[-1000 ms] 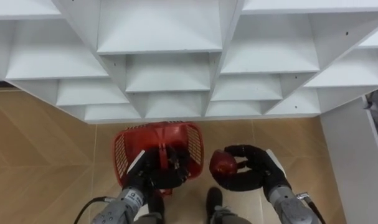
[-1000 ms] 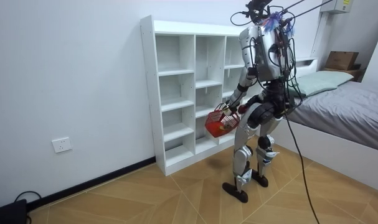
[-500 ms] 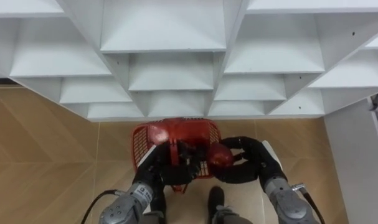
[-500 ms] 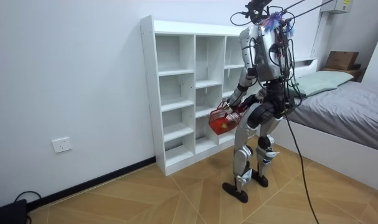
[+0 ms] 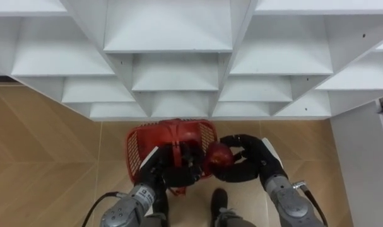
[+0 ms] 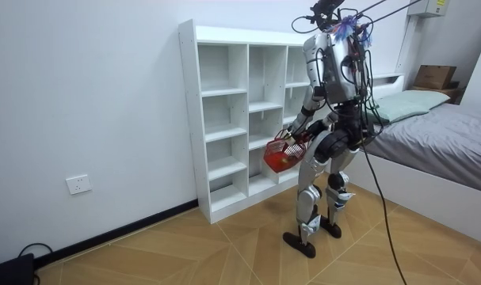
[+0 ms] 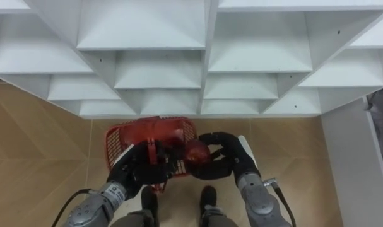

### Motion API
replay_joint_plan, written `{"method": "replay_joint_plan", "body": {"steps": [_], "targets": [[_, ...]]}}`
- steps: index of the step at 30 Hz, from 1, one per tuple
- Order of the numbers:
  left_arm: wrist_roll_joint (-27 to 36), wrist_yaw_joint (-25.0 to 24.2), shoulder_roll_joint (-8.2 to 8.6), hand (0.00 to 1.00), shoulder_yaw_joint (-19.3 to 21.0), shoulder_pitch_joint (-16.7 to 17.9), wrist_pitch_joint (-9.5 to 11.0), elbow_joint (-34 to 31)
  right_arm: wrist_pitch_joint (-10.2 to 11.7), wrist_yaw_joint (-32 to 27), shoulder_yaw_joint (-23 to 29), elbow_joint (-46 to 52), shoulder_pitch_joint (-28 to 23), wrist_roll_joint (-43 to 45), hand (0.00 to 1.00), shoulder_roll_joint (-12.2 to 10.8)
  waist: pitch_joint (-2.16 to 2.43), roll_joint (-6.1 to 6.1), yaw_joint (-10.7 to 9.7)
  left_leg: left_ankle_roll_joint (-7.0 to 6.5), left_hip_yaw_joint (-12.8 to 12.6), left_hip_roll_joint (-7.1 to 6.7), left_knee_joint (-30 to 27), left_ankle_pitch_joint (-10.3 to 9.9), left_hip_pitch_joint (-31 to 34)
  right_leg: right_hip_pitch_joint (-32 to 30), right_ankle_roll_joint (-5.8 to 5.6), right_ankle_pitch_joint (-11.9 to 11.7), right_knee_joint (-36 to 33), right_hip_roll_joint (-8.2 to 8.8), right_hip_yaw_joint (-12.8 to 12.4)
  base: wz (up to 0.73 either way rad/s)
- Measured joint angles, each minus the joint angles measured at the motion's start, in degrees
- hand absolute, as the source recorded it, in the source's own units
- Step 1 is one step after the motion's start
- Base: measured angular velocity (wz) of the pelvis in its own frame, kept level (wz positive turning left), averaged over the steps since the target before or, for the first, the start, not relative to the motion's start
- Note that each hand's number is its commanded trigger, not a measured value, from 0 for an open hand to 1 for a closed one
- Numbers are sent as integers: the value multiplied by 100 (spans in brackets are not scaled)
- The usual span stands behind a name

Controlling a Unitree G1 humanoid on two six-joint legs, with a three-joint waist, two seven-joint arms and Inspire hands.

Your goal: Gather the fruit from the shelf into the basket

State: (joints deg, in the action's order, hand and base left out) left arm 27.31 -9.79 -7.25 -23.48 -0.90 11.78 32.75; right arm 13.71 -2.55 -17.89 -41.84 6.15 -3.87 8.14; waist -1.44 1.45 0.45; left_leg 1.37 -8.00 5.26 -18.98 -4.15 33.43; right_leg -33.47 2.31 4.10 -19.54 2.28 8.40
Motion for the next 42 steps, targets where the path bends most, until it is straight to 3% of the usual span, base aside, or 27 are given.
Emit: {"method": "replay_joint_plan", "body": {"steps": [11,13,14,15,21,42], "targets": [[15,-54,-5,100,-166,-43,-1,122,-1,25,1,-14,21,201,100,-125,-12,-8,-4,1,1,0,9,2,-6,-1,3,2,-3,1,14,0],[15,-80,-2,100,-207,-50,0,123,-1,31,1,-14,20,224,72,-158,-29,-15,-6,1,0,-1,9,2,-4,-4,3,3,-3,3,14,0],[21,-103,-1,100,-228,-52,-1,123,-1,50,-4,-14,21,224,45,-169,-37,-23,-4,1,0,-1,9,2,-1,-4,3,3,-2,3,17,0],[87,-109,-5,100,-262,-58,-1,124,-2,73,-17,-14,25,217,2,-172,-44,-32,-1,1,1,-1,8,1,0,-4,3,4,0,4,17,0],[252,-109,-38,100,-363,-72,-1,164,-5,70,-81,-35,72,210,0,-168,-69,-73,1,1,2,0,14,1,0,-7,6,7,0,4,15,0],[465,-215,9,100,-493,-335,-25,455,-5,87,-344,-50,268,207,0,-255,-61,-90,1,1,36,11,-82,-1,125,-87,10,-4,-36,14,-3,0]]}}
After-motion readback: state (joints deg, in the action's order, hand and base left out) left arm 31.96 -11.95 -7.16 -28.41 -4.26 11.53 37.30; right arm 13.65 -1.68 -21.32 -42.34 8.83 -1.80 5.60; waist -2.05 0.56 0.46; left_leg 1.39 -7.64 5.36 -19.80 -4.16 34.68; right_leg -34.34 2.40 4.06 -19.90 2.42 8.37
